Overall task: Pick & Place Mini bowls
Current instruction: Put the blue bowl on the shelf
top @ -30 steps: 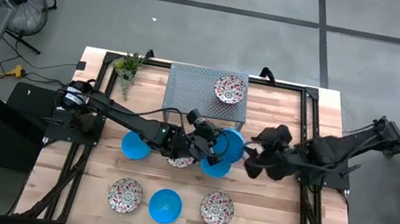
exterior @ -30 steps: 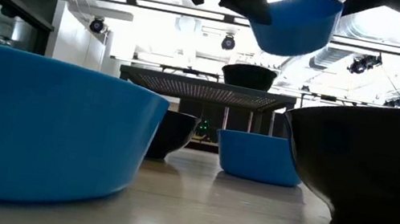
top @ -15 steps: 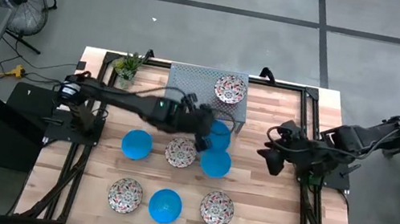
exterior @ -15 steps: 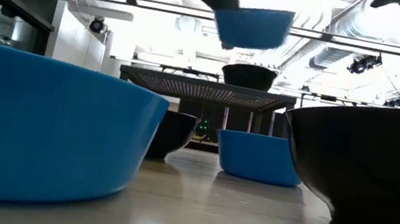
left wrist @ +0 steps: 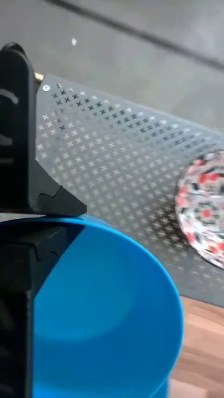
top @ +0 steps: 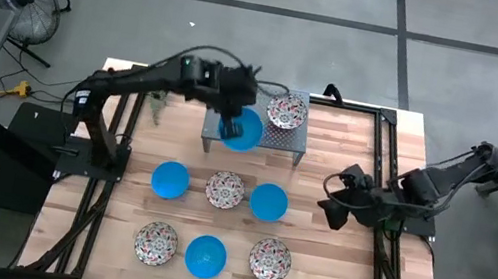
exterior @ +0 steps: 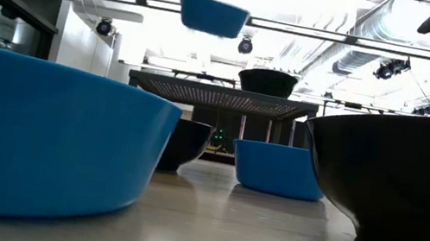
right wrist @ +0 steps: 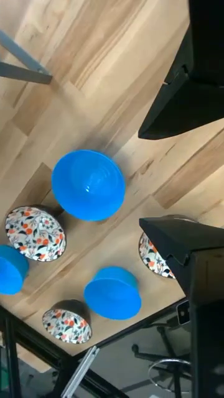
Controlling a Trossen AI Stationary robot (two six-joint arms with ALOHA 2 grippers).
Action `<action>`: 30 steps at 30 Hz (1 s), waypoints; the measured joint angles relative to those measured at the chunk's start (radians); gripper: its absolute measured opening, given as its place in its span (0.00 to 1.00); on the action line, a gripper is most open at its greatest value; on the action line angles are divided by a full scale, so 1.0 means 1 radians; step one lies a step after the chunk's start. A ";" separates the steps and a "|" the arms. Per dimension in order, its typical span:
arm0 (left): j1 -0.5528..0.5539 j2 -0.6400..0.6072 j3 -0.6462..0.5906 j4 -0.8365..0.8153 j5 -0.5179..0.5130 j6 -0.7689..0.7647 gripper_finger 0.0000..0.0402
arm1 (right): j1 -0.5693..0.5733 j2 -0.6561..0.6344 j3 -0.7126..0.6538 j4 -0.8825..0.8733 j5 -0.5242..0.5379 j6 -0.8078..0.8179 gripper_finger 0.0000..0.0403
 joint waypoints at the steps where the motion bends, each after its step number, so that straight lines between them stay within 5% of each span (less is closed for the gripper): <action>1: 0.029 0.002 -0.002 -0.006 0.033 0.027 0.00 | 0.009 0.000 -0.008 0.009 0.008 0.012 0.51; 14: 0.325 0.019 -0.003 0.032 0.301 0.227 0.00 | 0.068 0.000 -0.043 0.036 0.079 0.179 0.51; 30: 0.398 0.154 -0.005 0.063 0.389 0.348 0.00 | 0.067 0.001 -0.043 0.058 0.144 0.226 0.51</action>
